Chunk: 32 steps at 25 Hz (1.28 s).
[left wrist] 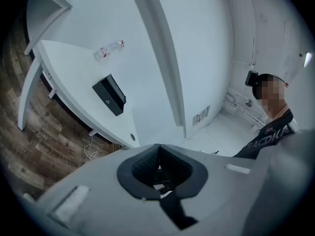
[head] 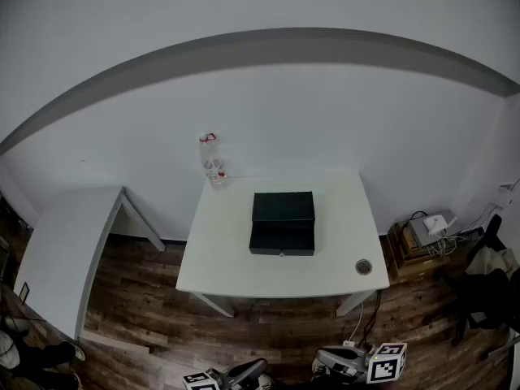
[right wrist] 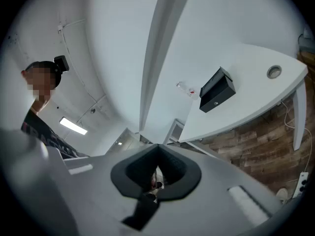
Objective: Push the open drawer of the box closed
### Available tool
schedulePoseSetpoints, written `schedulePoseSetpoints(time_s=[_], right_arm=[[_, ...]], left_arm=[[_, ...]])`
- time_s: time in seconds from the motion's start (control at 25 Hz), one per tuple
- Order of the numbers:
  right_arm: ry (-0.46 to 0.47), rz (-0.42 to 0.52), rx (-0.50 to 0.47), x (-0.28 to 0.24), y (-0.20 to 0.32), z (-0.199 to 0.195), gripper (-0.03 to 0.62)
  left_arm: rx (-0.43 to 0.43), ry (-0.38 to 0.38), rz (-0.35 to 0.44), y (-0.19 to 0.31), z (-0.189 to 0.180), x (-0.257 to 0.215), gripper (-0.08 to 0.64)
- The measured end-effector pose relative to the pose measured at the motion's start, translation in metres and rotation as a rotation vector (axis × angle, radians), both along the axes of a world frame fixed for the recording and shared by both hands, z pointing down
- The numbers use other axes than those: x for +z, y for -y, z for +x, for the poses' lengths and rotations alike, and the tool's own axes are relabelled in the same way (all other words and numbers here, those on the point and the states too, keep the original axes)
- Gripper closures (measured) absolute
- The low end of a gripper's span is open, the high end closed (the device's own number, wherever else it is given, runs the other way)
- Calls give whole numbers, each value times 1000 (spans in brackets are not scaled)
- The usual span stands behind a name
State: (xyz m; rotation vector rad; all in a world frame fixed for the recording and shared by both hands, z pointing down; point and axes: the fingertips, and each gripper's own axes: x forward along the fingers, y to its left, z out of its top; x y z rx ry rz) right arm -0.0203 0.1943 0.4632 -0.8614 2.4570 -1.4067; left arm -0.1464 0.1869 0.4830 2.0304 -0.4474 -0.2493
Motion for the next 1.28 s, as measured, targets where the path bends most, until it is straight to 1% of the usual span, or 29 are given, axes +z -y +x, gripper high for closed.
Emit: schedulePoseSetpoints(time_s=[0.6,0.76,0.88,1.04,1.28], right_arm=[[-17,-6,5,2,8,5,589],[-30,32,0,-3,12,7,589],[-20,60,22,-9,19,18,588],[-2,34,36,-5,27,33,588],[28,8,-1,-1,36,53,577]], left_arm=[[-8,-3,-19,9,4,5,565],[-7,0,-21,13,7,7,565],[-11,6,-21,14,11,7,565],[-31,12,-27,15,19,8,565],[-88,26,-48,15,37,10,565]])
